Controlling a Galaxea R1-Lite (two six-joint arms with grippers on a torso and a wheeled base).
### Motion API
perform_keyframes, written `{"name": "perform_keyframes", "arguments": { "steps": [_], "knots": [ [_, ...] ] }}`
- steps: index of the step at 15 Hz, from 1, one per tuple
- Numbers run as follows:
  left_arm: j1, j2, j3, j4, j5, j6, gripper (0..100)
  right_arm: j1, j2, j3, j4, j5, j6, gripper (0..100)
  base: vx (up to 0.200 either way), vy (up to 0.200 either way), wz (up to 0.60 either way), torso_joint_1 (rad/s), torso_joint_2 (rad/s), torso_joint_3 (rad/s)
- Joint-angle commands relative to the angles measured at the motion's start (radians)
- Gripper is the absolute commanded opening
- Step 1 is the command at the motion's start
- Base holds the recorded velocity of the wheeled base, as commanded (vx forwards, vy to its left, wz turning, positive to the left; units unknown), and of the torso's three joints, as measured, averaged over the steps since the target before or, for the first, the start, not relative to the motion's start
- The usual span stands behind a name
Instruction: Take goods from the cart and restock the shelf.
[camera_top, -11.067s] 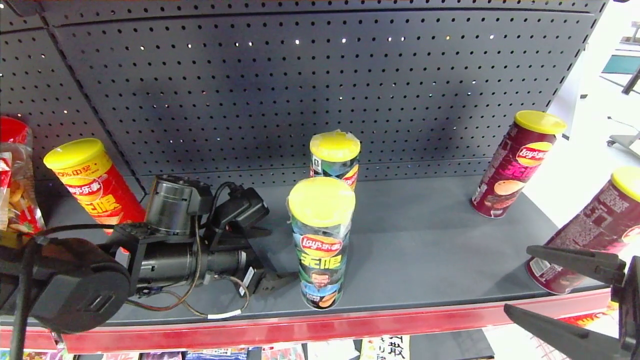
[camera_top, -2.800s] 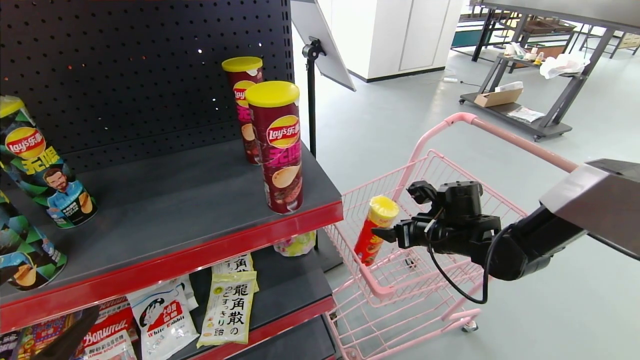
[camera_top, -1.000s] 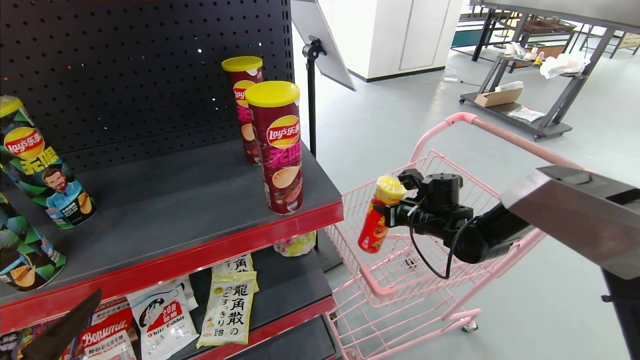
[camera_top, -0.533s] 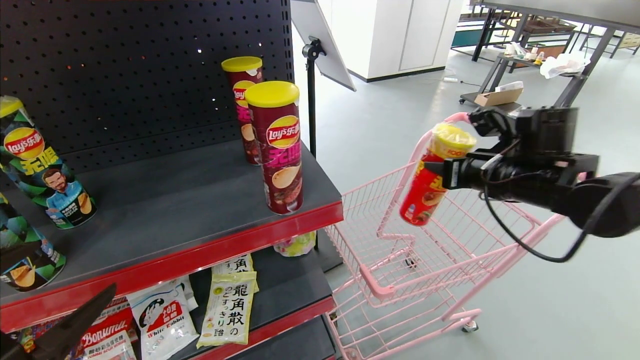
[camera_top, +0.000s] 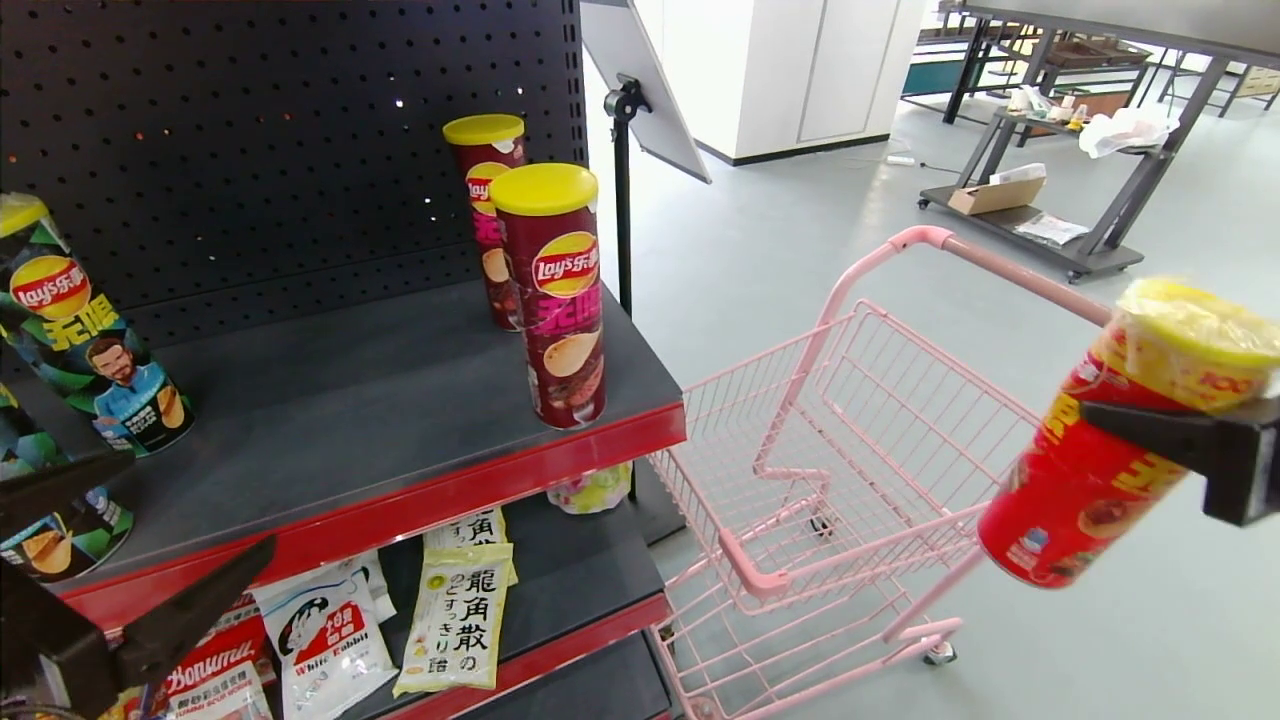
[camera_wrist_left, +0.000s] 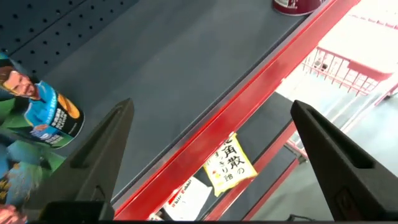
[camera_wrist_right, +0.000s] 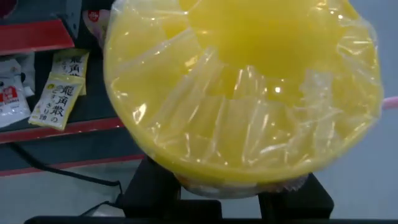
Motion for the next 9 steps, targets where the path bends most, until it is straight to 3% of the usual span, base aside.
{"name": "perform_keyframes", "arguments": {
  "steps": [1,3,7,9],
  "knots": [
    [0.001,0.018,-0.003,0.000,0.004,0.002,100,-0.015,-0.146,0.077,0.008,-0.004,-0.035,0,0.000,0.000,0.00,0.000,0.00,0.000],
    [0.001,0.013,-0.005,0.000,0.004,0.003,100,-0.019,-0.153,0.080,0.009,-0.004,-0.049,0,0.000,0.000,0.00,0.000,0.00,0.000],
    [0.001,-0.002,0.002,0.000,0.004,0.006,100,-0.019,-0.169,0.095,0.008,-0.003,-0.057,0,-0.200,0.000,0.00,0.006,0.00,0.002],
    [0.001,-0.007,0.005,0.000,0.001,0.006,100,-0.019,-0.176,0.098,0.009,-0.003,-0.057,0,0.000,0.000,0.00,0.000,0.00,0.000]
  ]
}}
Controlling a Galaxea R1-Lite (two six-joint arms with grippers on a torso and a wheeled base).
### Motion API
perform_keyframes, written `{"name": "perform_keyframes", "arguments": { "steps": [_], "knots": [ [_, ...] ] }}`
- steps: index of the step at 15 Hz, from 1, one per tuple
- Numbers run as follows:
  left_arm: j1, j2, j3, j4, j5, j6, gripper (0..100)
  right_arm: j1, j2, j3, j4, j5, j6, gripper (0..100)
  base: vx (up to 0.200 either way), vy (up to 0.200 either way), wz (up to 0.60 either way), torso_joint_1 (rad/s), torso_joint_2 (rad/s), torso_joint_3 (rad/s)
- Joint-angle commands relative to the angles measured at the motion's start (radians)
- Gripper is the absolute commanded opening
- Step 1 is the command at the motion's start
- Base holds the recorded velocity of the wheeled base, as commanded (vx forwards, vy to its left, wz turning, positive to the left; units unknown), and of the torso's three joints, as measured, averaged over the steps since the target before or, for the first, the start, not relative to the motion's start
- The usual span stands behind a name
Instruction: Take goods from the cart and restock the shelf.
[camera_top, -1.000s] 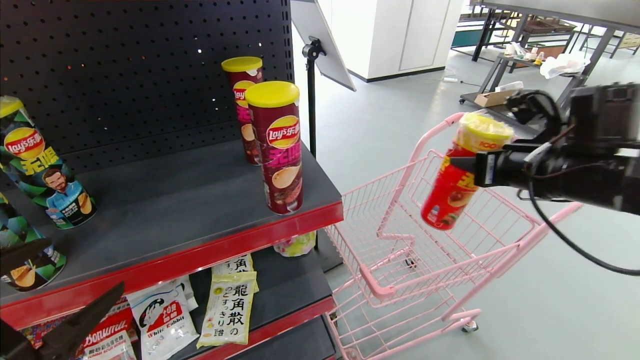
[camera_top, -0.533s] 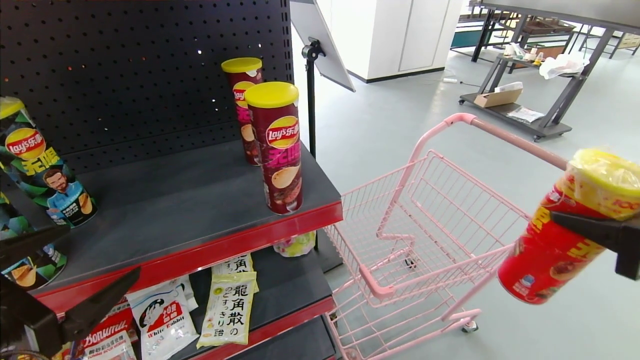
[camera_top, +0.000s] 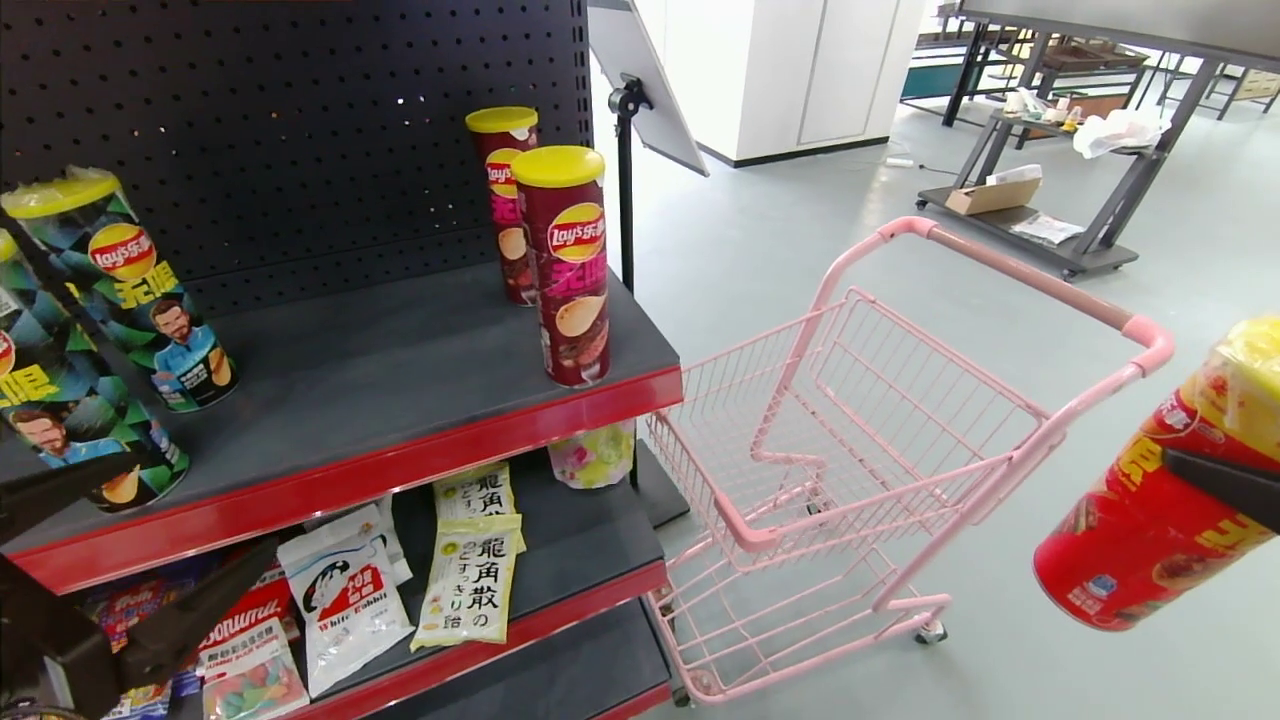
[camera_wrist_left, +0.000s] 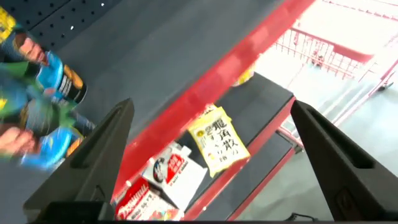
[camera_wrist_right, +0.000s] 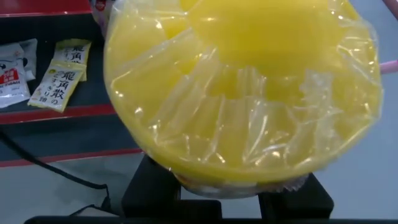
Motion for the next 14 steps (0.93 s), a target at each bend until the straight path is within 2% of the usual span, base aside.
{"name": "perform_keyframes", "arguments": {
  "steps": [1,3,10,14],
  "knots": [
    [0.000,-0.007,0.001,0.001,0.000,0.001,100,0.000,-0.006,0.003,-0.002,0.000,0.000,0,0.000,0.000,0.00,0.000,0.00,0.000],
    [0.000,-0.010,0.009,-0.001,0.000,0.016,100,-0.001,-0.009,0.009,-0.003,0.000,-0.011,0,0.000,0.000,0.00,0.000,0.00,0.000],
    [0.000,-0.023,0.015,-0.001,0.000,0.016,100,-0.001,0.003,0.017,-0.008,0.000,-0.013,0,0.000,0.000,0.00,0.153,-0.36,-0.219],
    [0.000,-0.023,0.015,-0.001,0.000,0.018,100,-0.007,0.000,0.035,-0.011,0.000,-0.028,0,0.000,0.000,0.60,0.029,-0.06,-0.040]
  ]
}}
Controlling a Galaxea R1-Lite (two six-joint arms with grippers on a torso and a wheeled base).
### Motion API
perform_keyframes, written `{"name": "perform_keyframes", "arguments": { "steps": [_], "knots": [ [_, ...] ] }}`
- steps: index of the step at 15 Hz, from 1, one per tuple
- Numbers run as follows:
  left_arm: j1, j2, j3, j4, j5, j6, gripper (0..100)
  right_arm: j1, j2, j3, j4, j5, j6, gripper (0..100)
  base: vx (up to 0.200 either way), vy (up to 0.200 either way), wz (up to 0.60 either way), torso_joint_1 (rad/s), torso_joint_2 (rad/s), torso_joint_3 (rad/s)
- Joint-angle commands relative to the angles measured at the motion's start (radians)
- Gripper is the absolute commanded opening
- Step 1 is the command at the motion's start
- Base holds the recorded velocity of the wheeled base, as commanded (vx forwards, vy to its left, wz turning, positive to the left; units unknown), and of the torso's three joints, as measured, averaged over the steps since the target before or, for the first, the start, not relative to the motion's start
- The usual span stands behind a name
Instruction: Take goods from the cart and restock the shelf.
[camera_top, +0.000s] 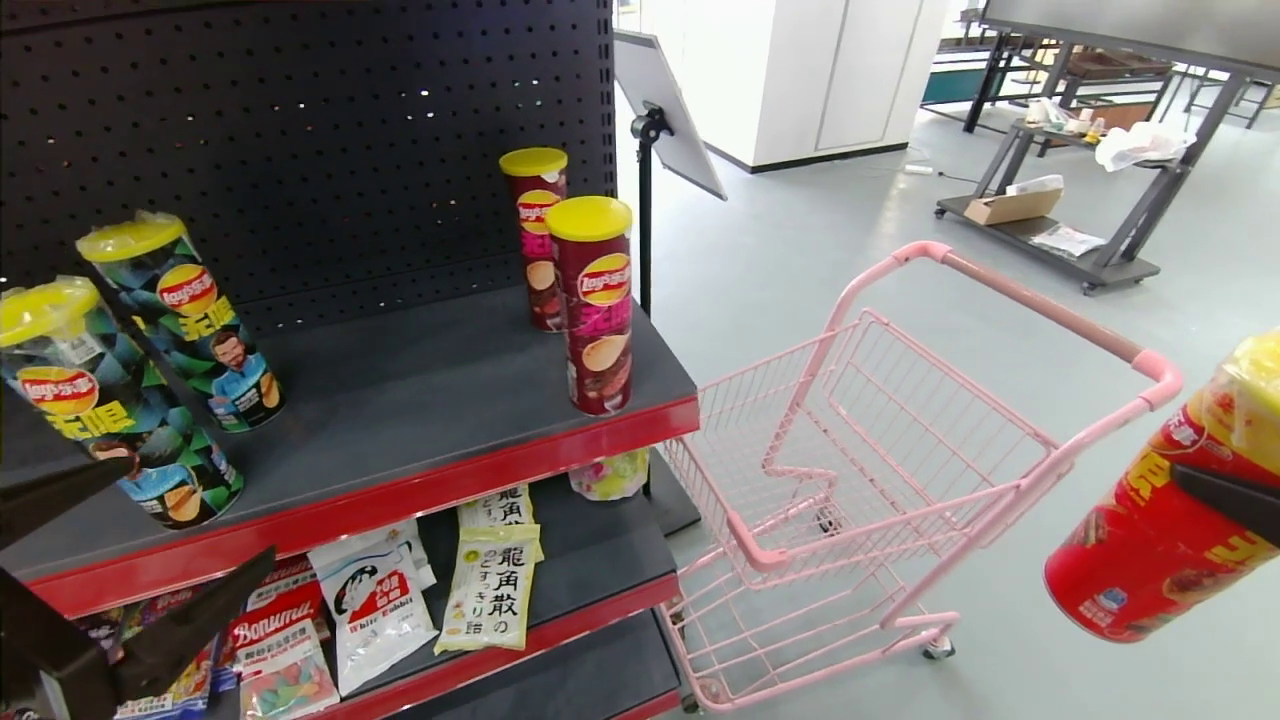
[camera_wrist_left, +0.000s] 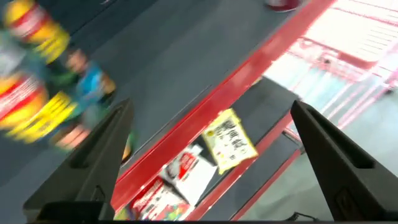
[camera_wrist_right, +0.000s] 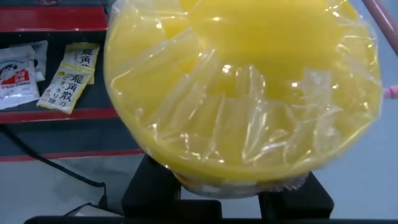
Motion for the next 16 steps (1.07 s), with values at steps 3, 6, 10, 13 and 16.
{"name": "perform_keyframes", "arguments": {
  "steps": [3,6,10,13,16],
  "knots": [
    [0.000,-0.001,-0.002,-0.001,0.001,0.001,100,-0.002,0.004,0.019,0.000,0.002,-0.001,0,0.000,0.000,0.60,0.015,0.00,-0.002],
    [0.000,-0.001,-0.002,-0.001,0.001,0.012,100,-0.004,-0.002,0.036,0.000,0.001,-0.001,0,0.000,0.000,0.20,-0.001,0.00,0.001],
    [0.000,-0.003,0.001,0.000,-0.001,0.011,100,0.002,-0.044,0.050,-0.005,0.088,0.019,0,0.000,0.100,0.00,0.001,0.00,0.000],
    [0.000,-0.008,0.001,0.000,-0.001,0.011,100,0.001,-0.085,0.076,-0.003,0.202,0.018,0,0.000,0.200,0.00,0.006,0.00,-0.002],
    [0.000,-0.024,0.015,0.000,-0.002,0.011,100,0.001,-0.116,0.091,-0.002,0.200,-0.005,0,0.000,0.200,0.00,0.001,0.00,-0.002]
  ]
}}
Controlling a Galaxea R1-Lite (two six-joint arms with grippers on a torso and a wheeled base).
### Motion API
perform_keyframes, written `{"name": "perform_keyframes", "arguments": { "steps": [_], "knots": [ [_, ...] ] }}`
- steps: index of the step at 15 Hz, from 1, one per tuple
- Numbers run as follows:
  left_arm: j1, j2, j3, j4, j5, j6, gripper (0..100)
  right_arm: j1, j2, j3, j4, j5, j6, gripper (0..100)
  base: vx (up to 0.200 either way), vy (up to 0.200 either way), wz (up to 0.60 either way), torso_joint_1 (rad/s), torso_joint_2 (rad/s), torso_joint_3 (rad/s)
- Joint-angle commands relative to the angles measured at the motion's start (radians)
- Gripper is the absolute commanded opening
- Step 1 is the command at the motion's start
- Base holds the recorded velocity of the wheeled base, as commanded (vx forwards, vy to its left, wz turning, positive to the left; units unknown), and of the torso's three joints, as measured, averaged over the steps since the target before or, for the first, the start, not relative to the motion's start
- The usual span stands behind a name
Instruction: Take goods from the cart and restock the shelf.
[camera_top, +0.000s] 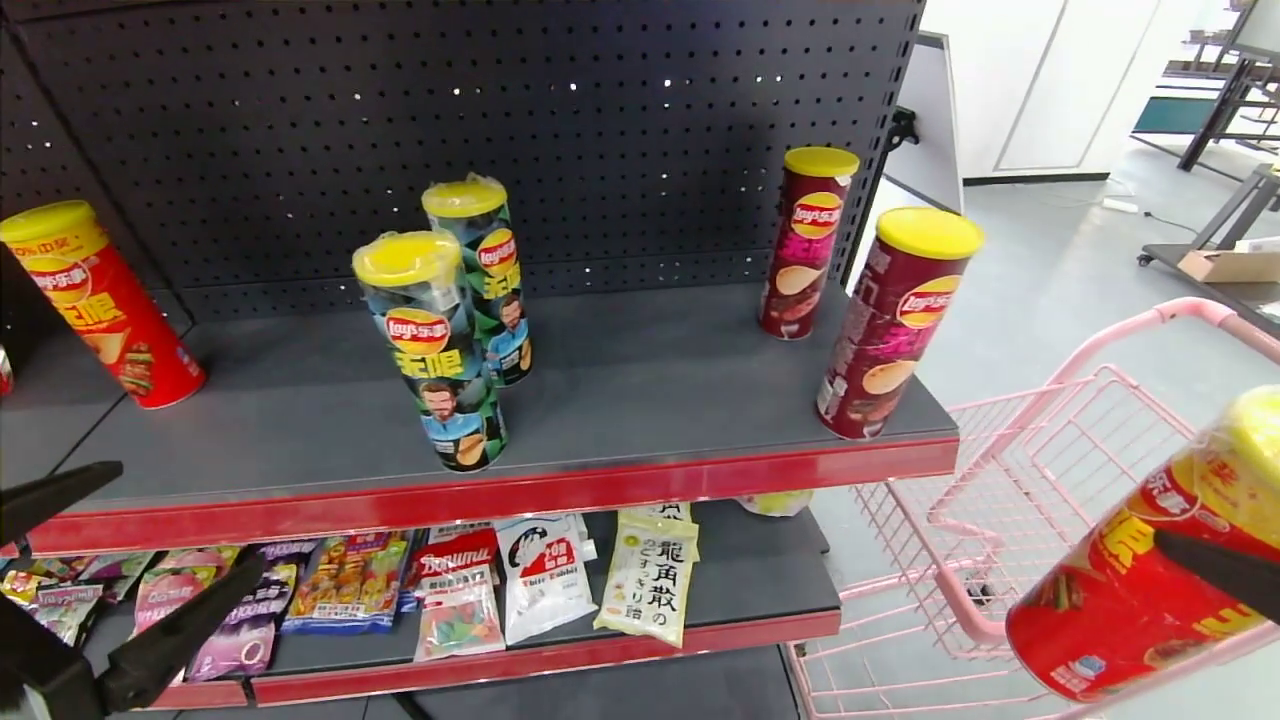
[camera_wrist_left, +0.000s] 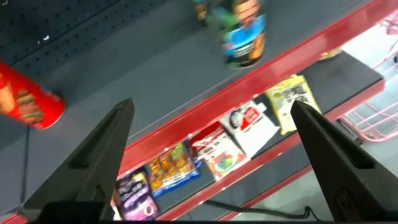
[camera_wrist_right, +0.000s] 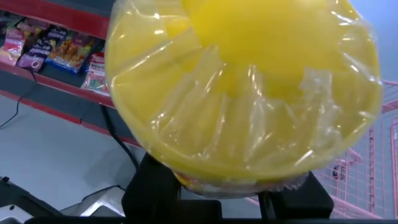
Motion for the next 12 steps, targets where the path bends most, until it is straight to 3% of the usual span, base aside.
{"name": "perform_keyframes", "arguments": {
  "steps": [1,12],
  "knots": [
    [0.000,-0.016,0.012,0.002,0.001,0.000,100,-0.001,-0.029,0.013,0.001,-0.001,-0.002,0,0.000,0.200,0.00,0.002,0.01,-0.002],
    [0.000,-0.028,0.015,0.002,0.001,0.000,100,0.058,-0.047,0.021,-0.001,0.057,0.001,0,0.000,0.200,0.00,0.002,0.00,0.001]
  ]
}}
